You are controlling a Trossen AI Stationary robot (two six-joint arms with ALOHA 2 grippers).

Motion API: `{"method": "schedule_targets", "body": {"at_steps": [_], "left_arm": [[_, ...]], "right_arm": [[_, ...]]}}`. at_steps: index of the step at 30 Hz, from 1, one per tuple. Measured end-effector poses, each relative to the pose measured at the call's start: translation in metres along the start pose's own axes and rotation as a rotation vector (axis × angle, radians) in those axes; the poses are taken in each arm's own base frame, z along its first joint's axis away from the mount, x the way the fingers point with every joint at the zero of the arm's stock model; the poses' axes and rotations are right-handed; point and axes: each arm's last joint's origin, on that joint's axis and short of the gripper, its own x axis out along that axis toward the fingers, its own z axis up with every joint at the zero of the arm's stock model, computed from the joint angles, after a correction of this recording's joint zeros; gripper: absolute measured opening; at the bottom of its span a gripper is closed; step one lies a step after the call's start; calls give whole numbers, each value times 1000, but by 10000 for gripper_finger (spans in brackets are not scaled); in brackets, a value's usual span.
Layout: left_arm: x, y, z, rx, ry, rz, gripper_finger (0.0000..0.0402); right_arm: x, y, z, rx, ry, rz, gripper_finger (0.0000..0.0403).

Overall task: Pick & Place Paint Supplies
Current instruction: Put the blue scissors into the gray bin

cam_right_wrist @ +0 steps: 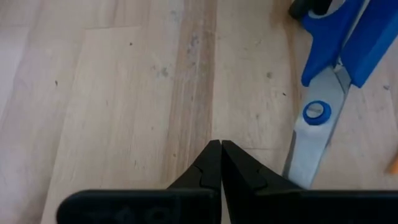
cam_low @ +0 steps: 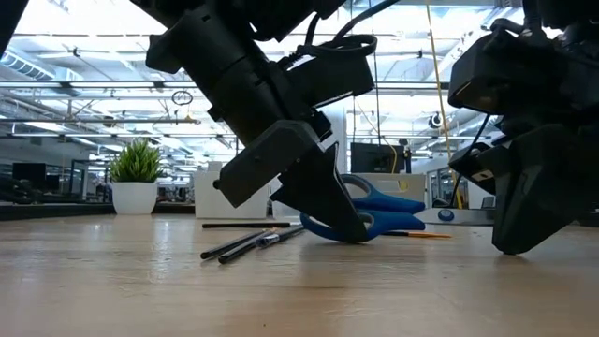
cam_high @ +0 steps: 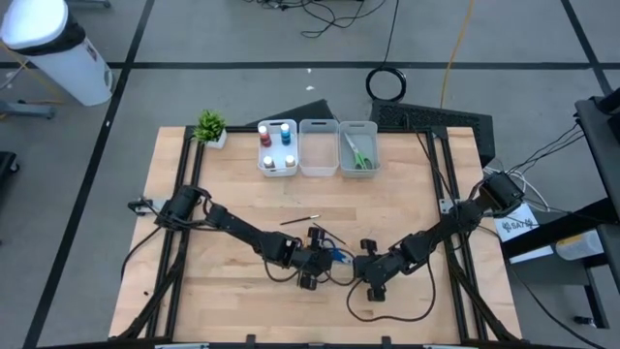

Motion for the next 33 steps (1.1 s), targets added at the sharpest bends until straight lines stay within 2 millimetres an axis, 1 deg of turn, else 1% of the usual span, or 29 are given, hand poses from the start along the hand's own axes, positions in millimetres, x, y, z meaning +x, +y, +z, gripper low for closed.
{"method": "schedule_targets", "body": {"at_steps": [4,7,9,13,15,18,21,24,27,30,33], "left_arm": [[0,0,0,7,0,6,1],[0,0,0,18,3,26,1],[0,0,-1,25,4,27,1],[0,0,-1,25,5,29,1],[0,0,-1,33,3,30,1],[0,1,0,48,0,54,1],[0,2,0,47,-1,65,0],[0,2,0,48,-2,66,0],[0,2,0,60,-4,69,0],[0,2,1,60,-10,75,0],[0,2,1,59,-12,75,0]], "right_arm": [[0,0,1,-1,-10,5,0],[-5,1,4,-7,-32,15,0],[-12,1,7,-3,-53,19,0],[-33,-3,25,82,-189,5,1],[-41,-9,33,129,-249,-20,11],[-46,-22,46,185,-311,-30,47],[-41,-39,49,260,-280,-23,103],[-27,-54,51,312,-225,20,162],[-12,-65,47,336,-175,5,208],[1,-71,43,348,-125,52,229],[6,-71,44,368,-120,116,221]]}}
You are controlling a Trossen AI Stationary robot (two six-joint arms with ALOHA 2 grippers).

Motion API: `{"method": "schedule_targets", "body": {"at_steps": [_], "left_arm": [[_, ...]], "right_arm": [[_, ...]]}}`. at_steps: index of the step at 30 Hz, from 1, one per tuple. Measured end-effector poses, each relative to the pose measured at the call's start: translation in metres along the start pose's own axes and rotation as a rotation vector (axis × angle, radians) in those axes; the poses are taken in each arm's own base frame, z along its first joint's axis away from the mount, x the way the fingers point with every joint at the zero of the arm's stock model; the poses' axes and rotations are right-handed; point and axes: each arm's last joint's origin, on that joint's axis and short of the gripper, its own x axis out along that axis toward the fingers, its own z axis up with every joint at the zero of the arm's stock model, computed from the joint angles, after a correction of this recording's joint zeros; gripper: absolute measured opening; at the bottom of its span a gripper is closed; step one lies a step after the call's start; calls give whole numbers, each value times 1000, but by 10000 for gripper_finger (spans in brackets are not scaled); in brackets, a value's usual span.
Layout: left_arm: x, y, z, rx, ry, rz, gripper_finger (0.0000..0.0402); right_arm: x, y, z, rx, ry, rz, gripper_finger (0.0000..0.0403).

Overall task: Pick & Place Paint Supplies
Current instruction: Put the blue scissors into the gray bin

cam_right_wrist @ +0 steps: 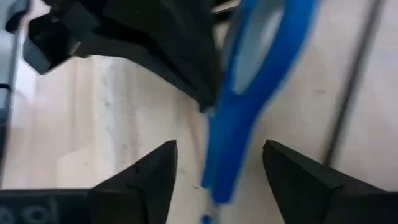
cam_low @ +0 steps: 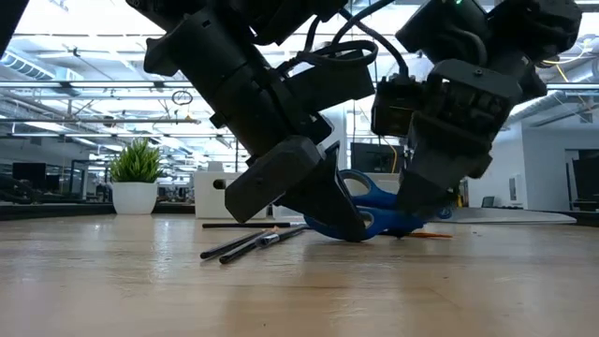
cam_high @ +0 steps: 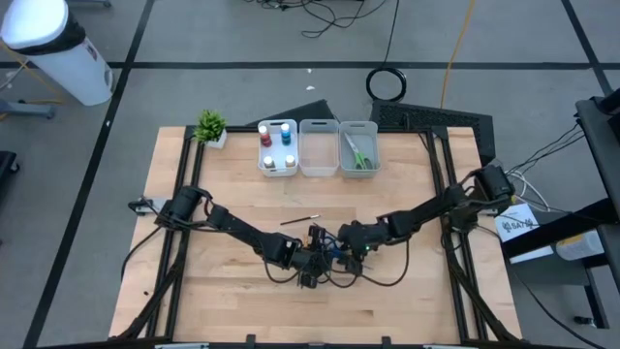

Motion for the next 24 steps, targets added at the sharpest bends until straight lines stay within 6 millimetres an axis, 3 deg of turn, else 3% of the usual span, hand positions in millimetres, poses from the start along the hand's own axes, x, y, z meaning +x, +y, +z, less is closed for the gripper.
{"method": "schedule_targets", "body": {"at_steps": [4,9,14,18,24], "left_arm": [[0,0,0,-1,-4,2,0],[0,-1,2,-7,-22,4,1],[-26,-5,17,18,-81,46,17],[-76,0,40,40,-207,52,17],[-141,21,54,-11,-347,55,4]], "right_arm": [[1,2,-2,-14,6,9,155],[1,7,-6,-81,10,12,28],[-1,13,-6,-94,-5,29,26],[-12,22,0,-109,-38,79,23],[-46,33,19,-183,-186,104,23]]}}
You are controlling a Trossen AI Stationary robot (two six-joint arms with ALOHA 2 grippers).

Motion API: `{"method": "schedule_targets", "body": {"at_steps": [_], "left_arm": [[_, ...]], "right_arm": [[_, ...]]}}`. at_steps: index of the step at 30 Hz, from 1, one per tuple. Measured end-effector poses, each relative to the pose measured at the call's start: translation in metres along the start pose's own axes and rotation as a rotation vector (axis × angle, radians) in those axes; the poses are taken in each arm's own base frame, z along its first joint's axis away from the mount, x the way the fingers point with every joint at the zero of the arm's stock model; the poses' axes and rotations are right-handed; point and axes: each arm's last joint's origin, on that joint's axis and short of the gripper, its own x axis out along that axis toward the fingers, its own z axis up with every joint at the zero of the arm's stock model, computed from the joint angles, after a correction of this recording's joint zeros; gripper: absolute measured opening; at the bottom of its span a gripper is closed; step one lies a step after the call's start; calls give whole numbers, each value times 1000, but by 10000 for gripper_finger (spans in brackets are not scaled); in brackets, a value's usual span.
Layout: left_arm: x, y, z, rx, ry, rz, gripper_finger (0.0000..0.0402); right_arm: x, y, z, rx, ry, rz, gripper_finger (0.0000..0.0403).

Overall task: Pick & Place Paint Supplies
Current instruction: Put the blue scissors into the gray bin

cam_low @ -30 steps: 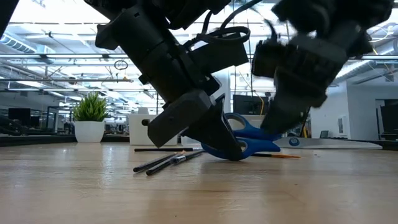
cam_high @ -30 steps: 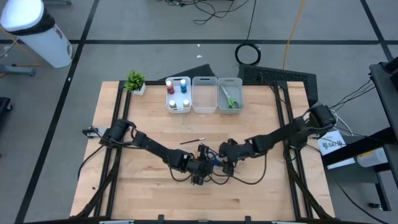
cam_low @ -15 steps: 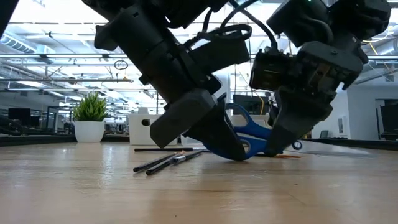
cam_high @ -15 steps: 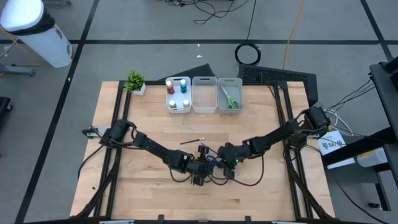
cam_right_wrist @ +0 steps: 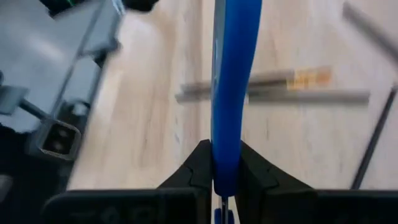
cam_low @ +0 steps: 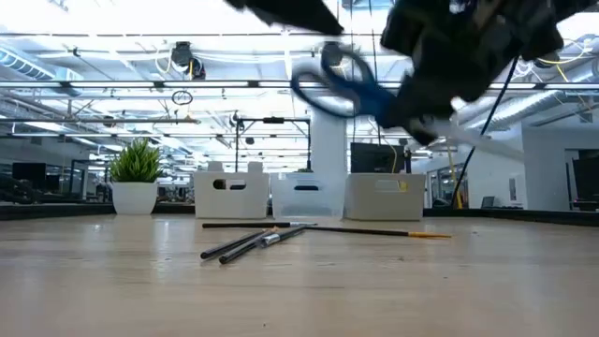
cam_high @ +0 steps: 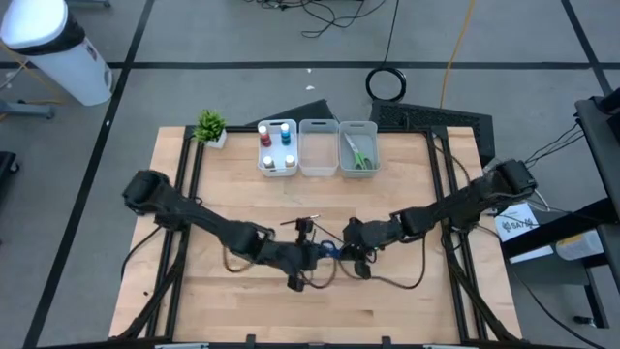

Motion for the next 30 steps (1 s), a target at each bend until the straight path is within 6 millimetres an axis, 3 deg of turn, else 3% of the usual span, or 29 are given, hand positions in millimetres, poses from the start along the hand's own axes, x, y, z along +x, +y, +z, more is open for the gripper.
{"method": "schedule_targets", "body": {"at_steps": [4,7,13,17,21,25,30], "left_arm": [[-28,17,0,-21,-109,28,16],[-40,35,-15,-66,-211,67,19],[-48,60,-71,-217,-375,77,5],[-45,71,-101,-275,-414,125,23],[-42,82,-117,-307,-391,167,29],[-39,92,-123,-319,-372,160,18],[-39,97,-125,-324,-382,109,5]], "right_arm": [[-24,-4,20,-67,-137,-31,23],[-40,-22,29,-78,-269,-85,23],[-73,-86,40,21,-517,-235,23],[-97,-131,49,66,-592,-280,23],[-125,-171,56,60,-687,-352,23],[-142,-208,51,67,-712,-471,23],[-137,-245,34,152,-629,-492,23]]}}
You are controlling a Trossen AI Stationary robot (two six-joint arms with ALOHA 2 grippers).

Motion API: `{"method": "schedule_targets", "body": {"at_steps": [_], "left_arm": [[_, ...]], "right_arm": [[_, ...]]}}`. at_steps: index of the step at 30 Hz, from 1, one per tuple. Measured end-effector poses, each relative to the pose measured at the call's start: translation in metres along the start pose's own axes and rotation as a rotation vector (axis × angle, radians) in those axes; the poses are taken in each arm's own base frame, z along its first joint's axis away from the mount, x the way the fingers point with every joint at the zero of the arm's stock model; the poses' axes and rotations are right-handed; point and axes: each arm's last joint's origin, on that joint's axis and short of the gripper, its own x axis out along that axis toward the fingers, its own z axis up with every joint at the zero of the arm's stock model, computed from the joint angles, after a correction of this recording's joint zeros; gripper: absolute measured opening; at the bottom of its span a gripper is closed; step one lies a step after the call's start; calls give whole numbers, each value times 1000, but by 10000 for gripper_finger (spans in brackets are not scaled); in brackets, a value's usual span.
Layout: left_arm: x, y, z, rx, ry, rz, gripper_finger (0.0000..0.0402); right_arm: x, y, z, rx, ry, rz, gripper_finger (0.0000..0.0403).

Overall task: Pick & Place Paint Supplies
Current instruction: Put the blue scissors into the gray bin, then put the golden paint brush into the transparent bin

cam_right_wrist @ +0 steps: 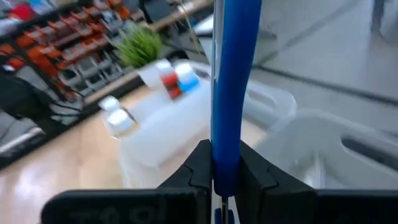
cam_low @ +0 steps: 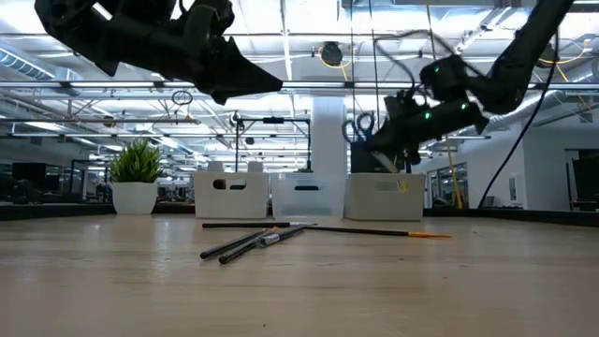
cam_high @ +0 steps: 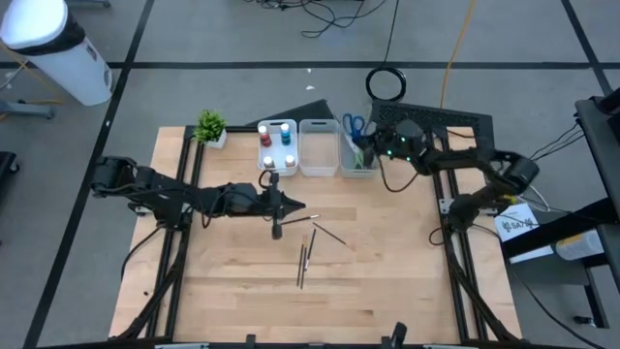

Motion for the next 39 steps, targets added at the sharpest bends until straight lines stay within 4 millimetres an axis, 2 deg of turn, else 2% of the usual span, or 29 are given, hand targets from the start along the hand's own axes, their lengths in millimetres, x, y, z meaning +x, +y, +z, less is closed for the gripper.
{"method": "schedule_targets", "body": {"at_steps": [5,16,20,34,39], "left_arm": [[0,2,-1,-19,6,10,26],[0,3,-2,-36,21,13,30],[0,3,-2,-37,25,14,30],[0,3,-4,-37,43,13,31],[0,3,-5,-38,49,13,31]], "right_arm": [[12,-15,-16,18,70,-19,23],[13,-21,-31,84,179,-58,30],[13,-22,-32,86,174,-111,49],[13,-22,-32,71,175,-107,99],[13,-19,-24,80,115,-74,106]]}}
